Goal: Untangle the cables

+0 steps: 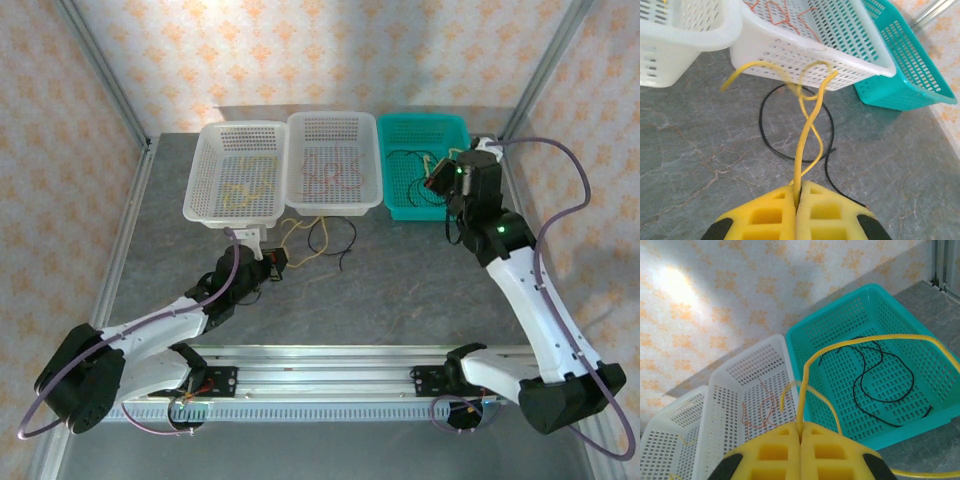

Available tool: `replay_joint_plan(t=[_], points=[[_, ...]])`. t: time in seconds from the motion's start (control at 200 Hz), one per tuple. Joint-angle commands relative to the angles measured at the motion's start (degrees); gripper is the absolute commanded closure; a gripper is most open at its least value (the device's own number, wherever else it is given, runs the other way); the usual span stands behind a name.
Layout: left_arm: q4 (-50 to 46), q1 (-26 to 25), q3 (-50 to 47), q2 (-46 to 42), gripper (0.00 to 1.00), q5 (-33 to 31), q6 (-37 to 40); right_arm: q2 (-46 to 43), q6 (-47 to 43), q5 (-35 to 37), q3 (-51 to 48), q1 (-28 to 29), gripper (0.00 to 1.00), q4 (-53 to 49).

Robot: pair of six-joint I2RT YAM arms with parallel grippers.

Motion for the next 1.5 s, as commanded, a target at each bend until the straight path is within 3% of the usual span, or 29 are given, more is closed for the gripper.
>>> replay_joint_plan(t=[0.0,0.385,0.671,0.771,0.966,1.176,1.492], points=[[-2.3,0.4,3.2,-2.8,1.00,1.8,2.8,2.7,-2.3,-4.9,1.6,-0.3,1.00,-0.9],[-12.7,0.8,8.0,-14.3,1.00,-5.3,5.1,8.5,-6.9,-22.6,0.5,0.2,1.00,8.5],[-21.5,6.7,16.8,-16.1,1.00,-12.7,6.8,9.4,-7.7,-20.8,0.5,6.3,1.00,11.7],[-22.3,9.3,19.8,-14.0,1.00,-15.1,7.2,9.2,-7.1,-19.9,-0.5,8.3,1.00,12.6],[-23.3,15.1,25.8,-7.0,1.00,-14.1,7.4,8.2,-4.5,-19.7,-3.9,13.4,1.00,16.3],[-24.0,20.7,31.7,2.0,1.00,-9.6,7.5,6.2,-2.2,-19.4,-8.5,17.9,1.00,21.0],[-23.1,27.1,39.2,14.4,1.00,-2.5,9.3,4.6,1.2,-19.8,-13.7,20.2,1.00,25.5]])
